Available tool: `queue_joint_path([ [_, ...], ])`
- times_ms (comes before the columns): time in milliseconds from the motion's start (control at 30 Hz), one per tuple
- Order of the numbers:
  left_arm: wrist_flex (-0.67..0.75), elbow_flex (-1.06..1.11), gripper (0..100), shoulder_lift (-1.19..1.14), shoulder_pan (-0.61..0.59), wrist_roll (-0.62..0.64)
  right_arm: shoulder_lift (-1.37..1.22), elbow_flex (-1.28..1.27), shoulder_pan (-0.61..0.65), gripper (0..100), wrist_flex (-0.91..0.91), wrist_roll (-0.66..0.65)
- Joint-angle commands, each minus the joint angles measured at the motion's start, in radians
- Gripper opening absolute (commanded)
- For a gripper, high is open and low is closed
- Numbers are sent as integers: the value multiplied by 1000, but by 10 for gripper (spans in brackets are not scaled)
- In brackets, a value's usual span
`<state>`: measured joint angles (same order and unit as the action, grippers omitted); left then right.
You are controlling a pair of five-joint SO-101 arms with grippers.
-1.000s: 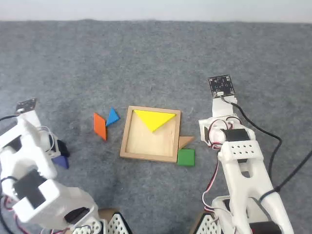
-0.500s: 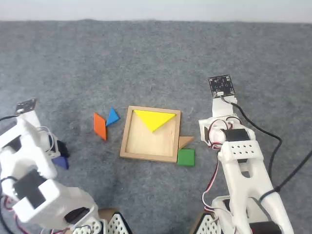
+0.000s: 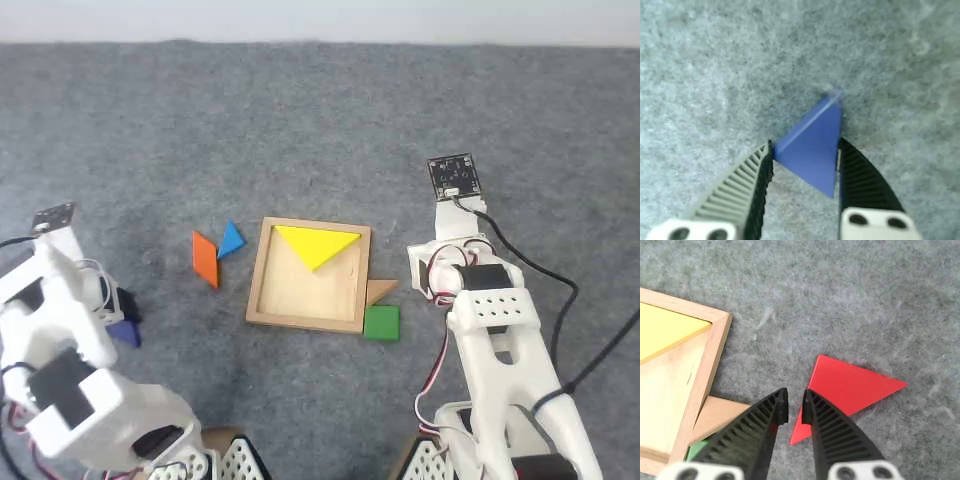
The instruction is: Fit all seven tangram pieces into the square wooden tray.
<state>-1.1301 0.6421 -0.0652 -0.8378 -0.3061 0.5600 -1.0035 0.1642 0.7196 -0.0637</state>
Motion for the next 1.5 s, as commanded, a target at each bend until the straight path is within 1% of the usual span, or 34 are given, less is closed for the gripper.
queue_joint_path([
  [0, -8, -10, 143, 17, 3, 2, 41, 11, 2, 62, -1, -9],
  [100, -8, -10, 143, 17, 5, 2, 41, 11, 2, 62, -1, -9],
  [267, -54, -10, 142, 34, 54, 2, 41, 11, 2, 62, -1, -9],
  [400, -55, -8, 142, 103, 68, 58, 41, 11, 1, 62, -1, -9],
  [567, -86, -2, 142, 144, 103, 57, 41, 11, 1, 62, -1, -9],
  [867, -95, 12, 141, 149, 163, 64, 45, 11, -1, 62, 2, -9],
  [1033, -149, -13, 141, 149, 232, 77, 48, 11, -2, 62, 4, -9],
  [1133, -149, -28, 141, 149, 267, 132, 50, 11, -2, 62, 4, -9],
  [1467, -152, -35, 141, 149, 393, 196, 51, 11, -4, 62, 5, -32],
])
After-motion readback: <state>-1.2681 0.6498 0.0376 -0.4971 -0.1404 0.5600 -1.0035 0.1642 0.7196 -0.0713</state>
